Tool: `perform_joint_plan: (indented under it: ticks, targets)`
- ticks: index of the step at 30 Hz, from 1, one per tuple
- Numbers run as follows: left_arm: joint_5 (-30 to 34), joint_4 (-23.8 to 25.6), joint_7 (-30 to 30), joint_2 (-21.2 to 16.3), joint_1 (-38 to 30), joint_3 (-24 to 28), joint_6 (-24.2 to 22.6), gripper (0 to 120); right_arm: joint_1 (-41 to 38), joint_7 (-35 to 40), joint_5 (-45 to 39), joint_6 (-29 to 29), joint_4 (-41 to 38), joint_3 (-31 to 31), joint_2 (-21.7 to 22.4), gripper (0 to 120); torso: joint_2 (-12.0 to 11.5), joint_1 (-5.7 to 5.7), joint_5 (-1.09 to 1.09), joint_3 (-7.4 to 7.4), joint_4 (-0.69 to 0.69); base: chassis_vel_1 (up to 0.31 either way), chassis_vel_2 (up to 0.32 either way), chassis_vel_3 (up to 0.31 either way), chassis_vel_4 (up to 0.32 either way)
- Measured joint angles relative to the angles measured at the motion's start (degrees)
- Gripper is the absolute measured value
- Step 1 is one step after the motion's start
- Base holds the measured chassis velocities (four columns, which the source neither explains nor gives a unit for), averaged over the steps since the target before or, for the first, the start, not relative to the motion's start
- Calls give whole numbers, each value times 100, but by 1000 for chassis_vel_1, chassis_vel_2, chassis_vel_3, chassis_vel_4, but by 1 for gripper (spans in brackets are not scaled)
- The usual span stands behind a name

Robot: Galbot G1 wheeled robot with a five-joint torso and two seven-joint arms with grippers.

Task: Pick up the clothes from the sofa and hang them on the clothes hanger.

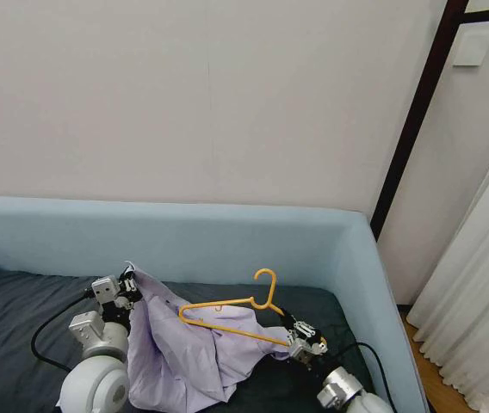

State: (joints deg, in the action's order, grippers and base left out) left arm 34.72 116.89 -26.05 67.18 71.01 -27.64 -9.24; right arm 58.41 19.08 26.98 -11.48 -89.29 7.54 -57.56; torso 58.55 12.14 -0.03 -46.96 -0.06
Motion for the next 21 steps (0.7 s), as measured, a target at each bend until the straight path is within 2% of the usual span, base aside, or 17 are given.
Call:
perform_joint_plan:
  ticks: [8,14,21]
  targets:
    - [7,7,-2,-8,5,37,0,0,-151,-158,-8,-144,-186,465,-119,4,0,0,-1,0,-1,0,0,0,0]
    - [30,36,-3,-15,12,48,-1,0,-219,61,239,21,-88,609,-301,4,0,0,-1,0,-1,0,0,0,0]
    - [7,88,-3,124,40,81,-12,0,-371,553,366,762,63,811,-661,4,0,0,-1,0,-1,0,0,0,0]
